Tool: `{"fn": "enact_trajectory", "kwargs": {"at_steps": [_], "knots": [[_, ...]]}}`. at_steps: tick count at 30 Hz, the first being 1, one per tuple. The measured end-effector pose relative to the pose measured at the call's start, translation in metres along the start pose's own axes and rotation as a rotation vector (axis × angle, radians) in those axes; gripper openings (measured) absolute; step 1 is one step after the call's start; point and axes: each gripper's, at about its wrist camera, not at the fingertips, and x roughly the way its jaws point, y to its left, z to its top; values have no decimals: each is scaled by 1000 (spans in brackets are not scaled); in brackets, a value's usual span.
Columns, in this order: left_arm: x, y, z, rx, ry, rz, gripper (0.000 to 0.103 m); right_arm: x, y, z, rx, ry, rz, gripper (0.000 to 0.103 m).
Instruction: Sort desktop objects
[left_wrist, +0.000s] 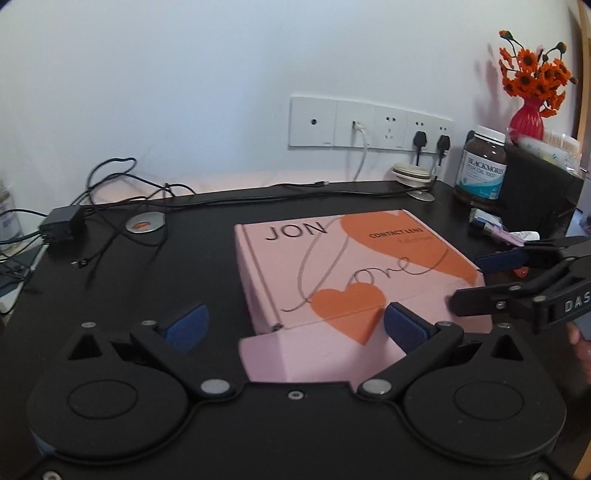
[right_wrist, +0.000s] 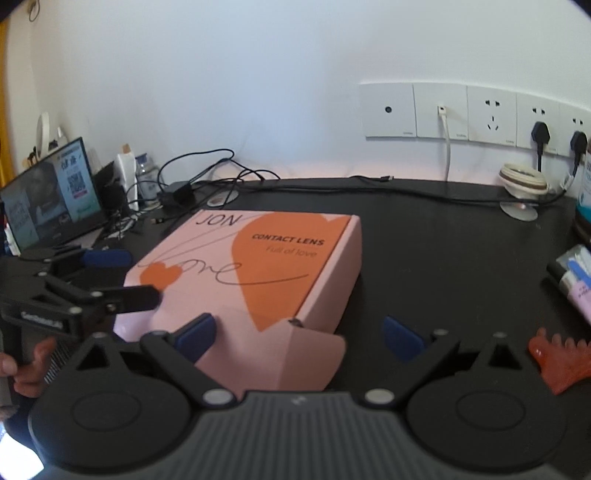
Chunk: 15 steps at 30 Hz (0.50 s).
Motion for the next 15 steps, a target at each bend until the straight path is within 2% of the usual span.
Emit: {"fn": "enact_trajectory", "kwargs": {"at_steps": [15], "knots": [[38, -14, 22, 25, 4, 8, 103, 23, -27, 17, 64, 21, -58, 97]]}}
